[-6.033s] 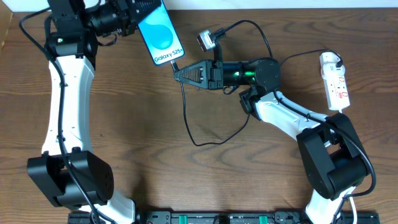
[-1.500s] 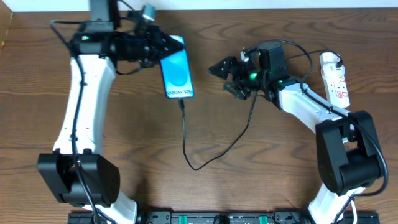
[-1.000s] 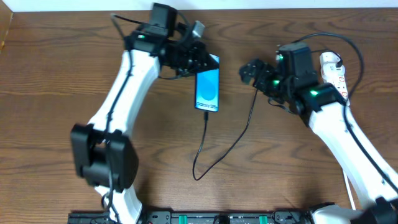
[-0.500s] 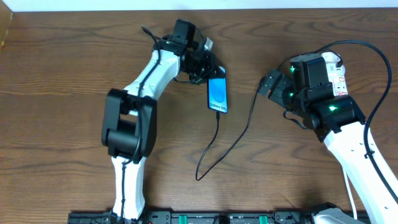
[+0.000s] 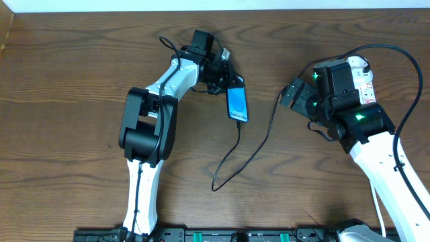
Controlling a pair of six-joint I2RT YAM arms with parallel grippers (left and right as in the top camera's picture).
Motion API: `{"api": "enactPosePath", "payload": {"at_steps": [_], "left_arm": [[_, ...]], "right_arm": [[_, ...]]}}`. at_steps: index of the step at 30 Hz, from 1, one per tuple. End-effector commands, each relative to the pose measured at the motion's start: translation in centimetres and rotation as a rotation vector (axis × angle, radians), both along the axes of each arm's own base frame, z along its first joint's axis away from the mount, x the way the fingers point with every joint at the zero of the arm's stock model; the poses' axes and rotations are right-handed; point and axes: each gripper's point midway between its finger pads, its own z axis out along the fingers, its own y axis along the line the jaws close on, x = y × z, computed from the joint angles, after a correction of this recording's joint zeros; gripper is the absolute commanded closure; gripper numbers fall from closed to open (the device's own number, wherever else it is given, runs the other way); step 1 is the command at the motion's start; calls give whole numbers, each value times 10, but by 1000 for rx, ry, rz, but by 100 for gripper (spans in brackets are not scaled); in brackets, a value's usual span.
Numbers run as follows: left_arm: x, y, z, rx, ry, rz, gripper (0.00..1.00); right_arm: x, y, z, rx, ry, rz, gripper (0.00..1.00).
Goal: Plug charger to phone and switch on socket
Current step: 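Lower the phone with the left gripper and lay it flat on the table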
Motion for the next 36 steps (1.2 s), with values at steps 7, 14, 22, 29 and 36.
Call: {"api": "enactPosePath", "payload": {"at_steps": [7, 14, 22, 29, 36], "left_arm": [[6, 0, 2, 1, -35, 9, 92], [8, 7, -7, 61, -50, 18, 92], [13, 16, -15, 128, -61, 47, 93], [12, 24, -24, 182, -58, 66, 92], [9, 25, -28, 186, -45, 64, 92]], "right_arm": [[0, -6, 3, -26, -12, 4, 1], [-1, -6, 3, -27, -8, 4, 1], [-1, -6, 2, -28, -5, 4, 1], [-1, -6, 2, -28, -5, 4, 1], [-1, -6, 2, -28, -5, 4, 1]]}}
